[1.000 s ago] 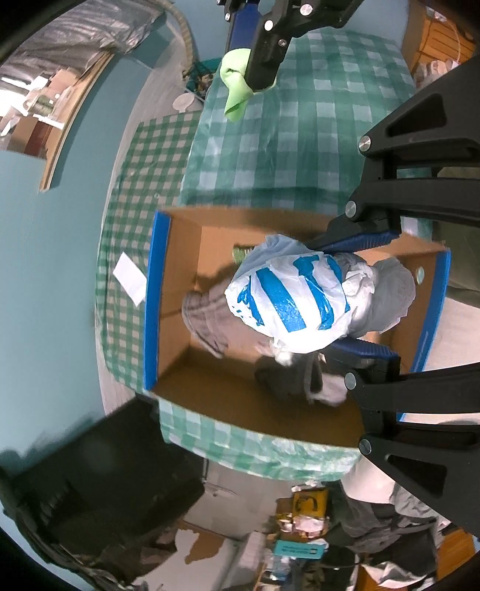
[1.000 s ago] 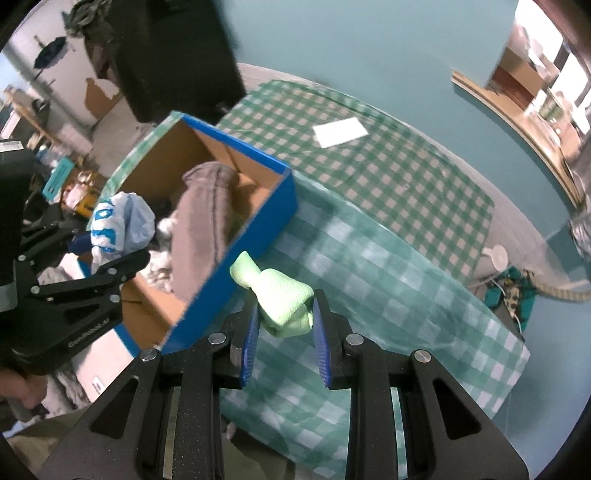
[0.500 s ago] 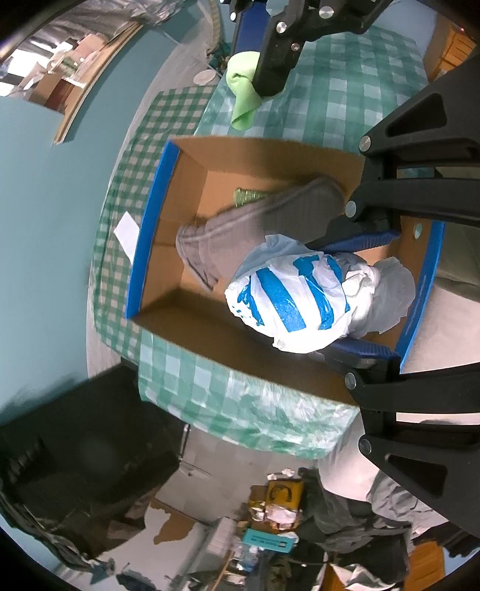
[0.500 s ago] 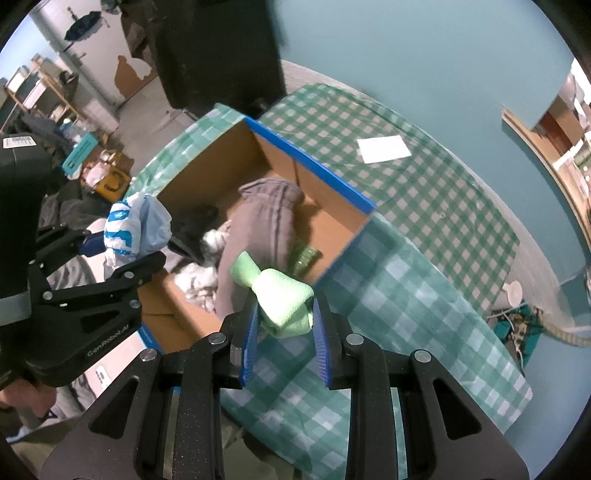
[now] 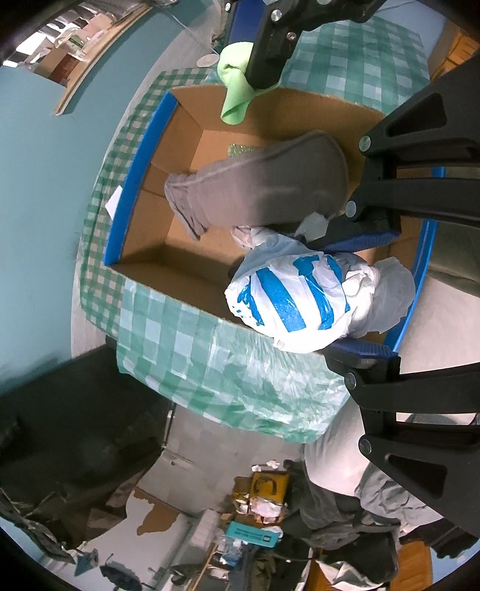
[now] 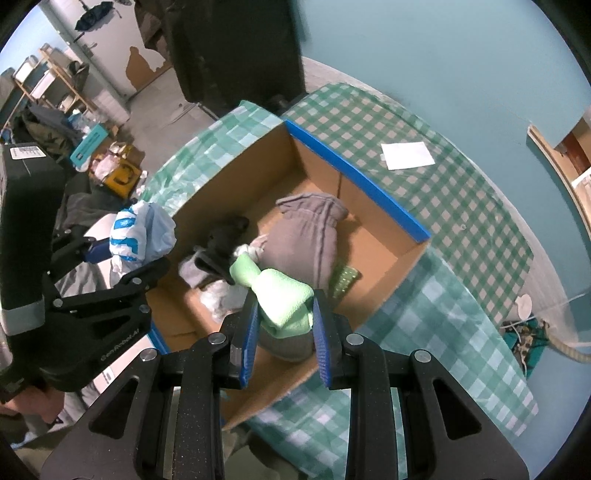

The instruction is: Organize soft objects

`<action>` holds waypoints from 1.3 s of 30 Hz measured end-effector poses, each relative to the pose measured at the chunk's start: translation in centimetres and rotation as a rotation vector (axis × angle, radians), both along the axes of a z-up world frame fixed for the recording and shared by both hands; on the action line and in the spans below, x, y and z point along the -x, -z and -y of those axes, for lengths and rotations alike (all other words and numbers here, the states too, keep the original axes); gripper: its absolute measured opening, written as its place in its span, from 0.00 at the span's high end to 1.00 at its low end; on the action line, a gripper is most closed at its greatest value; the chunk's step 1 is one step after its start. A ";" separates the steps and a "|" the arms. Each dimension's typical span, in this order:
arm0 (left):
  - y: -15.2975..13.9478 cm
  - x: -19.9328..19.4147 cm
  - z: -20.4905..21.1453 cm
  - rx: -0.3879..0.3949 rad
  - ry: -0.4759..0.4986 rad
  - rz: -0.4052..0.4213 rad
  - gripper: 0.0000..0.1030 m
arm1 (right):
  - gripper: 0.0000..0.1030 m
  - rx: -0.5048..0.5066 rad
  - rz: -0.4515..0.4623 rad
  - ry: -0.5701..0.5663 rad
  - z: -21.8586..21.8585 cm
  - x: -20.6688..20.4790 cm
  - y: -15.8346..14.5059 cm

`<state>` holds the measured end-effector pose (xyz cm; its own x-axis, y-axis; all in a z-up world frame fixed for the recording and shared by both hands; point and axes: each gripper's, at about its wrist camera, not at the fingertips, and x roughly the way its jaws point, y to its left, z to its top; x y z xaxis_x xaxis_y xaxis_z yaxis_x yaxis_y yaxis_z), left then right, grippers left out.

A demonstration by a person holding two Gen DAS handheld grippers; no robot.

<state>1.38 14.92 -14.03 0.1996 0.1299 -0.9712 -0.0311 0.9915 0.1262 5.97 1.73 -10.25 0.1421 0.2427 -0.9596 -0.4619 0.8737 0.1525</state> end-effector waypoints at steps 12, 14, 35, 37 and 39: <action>1.3 -0.7 -1.1 0.009 0.002 -0.029 0.53 | 0.73 0.016 -0.022 0.044 -1.8 -1.0 1.5; 1.2 -0.7 -1.1 0.002 0.008 -0.024 0.46 | 0.71 0.020 -0.015 0.053 -1.8 -1.1 1.3; -5.3 0.8 0.5 0.022 0.032 0.070 0.21 | 0.44 -0.028 0.057 0.122 1.4 0.1 -4.0; -6.3 1.0 0.8 0.028 0.038 0.084 0.20 | 0.43 -0.038 0.069 0.128 1.9 0.3 -4.8; -7.2 1.1 1.2 0.028 0.042 0.094 0.18 | 0.42 -0.043 0.077 0.135 2.4 0.5 -5.5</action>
